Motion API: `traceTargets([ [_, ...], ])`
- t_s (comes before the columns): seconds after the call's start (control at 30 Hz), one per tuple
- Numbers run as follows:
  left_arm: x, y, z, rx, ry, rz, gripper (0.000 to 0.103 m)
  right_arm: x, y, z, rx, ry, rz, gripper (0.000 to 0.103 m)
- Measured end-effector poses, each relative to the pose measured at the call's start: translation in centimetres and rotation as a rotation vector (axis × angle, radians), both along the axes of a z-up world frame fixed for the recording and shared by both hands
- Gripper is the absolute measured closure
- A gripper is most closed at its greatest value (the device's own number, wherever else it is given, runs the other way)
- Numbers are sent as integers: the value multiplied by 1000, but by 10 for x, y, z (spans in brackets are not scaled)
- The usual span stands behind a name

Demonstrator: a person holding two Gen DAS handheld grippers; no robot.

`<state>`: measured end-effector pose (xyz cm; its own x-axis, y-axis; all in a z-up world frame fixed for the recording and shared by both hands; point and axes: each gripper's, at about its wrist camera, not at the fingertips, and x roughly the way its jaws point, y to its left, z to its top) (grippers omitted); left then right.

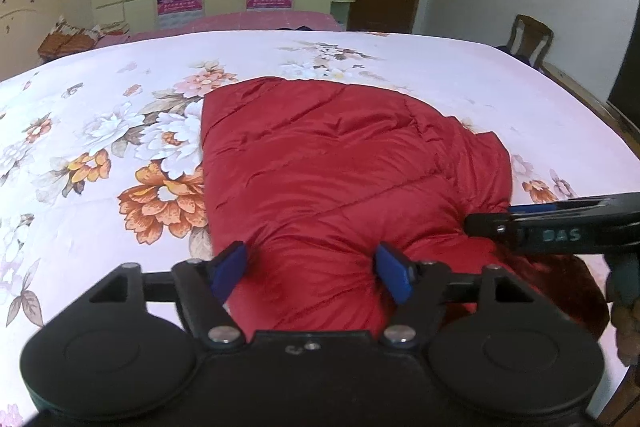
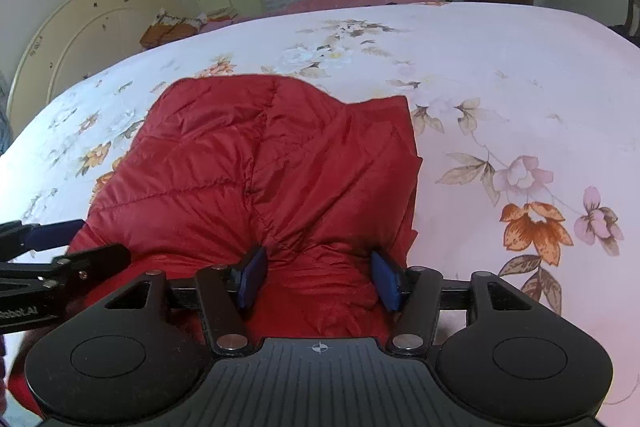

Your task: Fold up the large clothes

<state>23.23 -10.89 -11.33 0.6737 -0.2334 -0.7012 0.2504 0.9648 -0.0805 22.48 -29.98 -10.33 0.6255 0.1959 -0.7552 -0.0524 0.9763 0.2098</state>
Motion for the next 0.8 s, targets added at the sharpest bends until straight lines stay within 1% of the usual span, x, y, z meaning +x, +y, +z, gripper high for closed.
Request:
traceTargets([
  [0.13,0,1,4,-4,5,19,25,-6,-6,11,13,-8,-7,46],
  [0.2,-1,2,7,-2,4,28,21,-9,-8,16,11,-11,-12,36],
  [0.23,-1,2,8,-4,6,32,21,-11,-9,19,5,-16,-16,24],
  [0.27,0,2,9,-8,9,37,20,-12,-11,22,5,-25,-17,21],
  [0.4,2,5,13,-43,37,53,18,-15,-25,28,44,-20,-29,20],
  [0.47,4,7,13,-61,54,54,17,-13,-36,26,95,3,-52,20],
  [0.53,6,8,12,-85,77,51,15,-10,-48,20,170,35,-76,20],
  [0.67,11,16,4,-150,124,52,15,0,-64,-1,330,117,-104,20],
  [0.8,13,21,-3,-182,139,43,15,8,-73,-19,462,166,-129,21],
])
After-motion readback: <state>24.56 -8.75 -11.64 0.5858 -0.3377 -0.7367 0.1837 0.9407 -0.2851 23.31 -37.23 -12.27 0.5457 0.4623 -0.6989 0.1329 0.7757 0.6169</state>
